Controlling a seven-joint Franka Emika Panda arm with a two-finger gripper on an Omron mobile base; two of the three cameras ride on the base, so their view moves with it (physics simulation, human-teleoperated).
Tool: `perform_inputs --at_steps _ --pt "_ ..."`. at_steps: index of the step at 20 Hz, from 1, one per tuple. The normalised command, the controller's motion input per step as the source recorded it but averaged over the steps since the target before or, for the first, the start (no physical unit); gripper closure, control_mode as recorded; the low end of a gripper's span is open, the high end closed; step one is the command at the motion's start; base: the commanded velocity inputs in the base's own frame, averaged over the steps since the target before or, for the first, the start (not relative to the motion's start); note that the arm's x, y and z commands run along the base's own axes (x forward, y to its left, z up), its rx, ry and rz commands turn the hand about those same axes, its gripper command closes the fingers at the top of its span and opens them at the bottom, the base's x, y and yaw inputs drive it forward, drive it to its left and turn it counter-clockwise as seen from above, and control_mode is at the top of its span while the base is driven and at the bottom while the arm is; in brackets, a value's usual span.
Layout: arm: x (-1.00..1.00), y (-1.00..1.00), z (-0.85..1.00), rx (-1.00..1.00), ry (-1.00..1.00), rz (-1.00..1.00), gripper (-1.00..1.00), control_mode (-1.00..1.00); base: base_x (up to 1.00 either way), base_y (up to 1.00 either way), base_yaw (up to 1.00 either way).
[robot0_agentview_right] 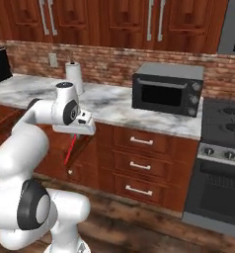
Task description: Take a straw from the drawer in front and place it inside the glass cup on the dining counter.
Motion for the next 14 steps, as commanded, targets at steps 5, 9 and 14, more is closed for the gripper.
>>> perform_inputs --at_steps 5,9,14 --pt "0.00 0.00 0.00 0.00 0.00 0.00 1.00 1.00 -0.13 0.00 -0.86" --pt "0.00 0.00 0.00 0.00 0.00 0.00 1.00 1.00 -0.12 0.00 -0.86" --pt "0.00 0.00 0.00 0.00 0.00 0.00 1.00 1.00 -0.07 0.00 -0.84"
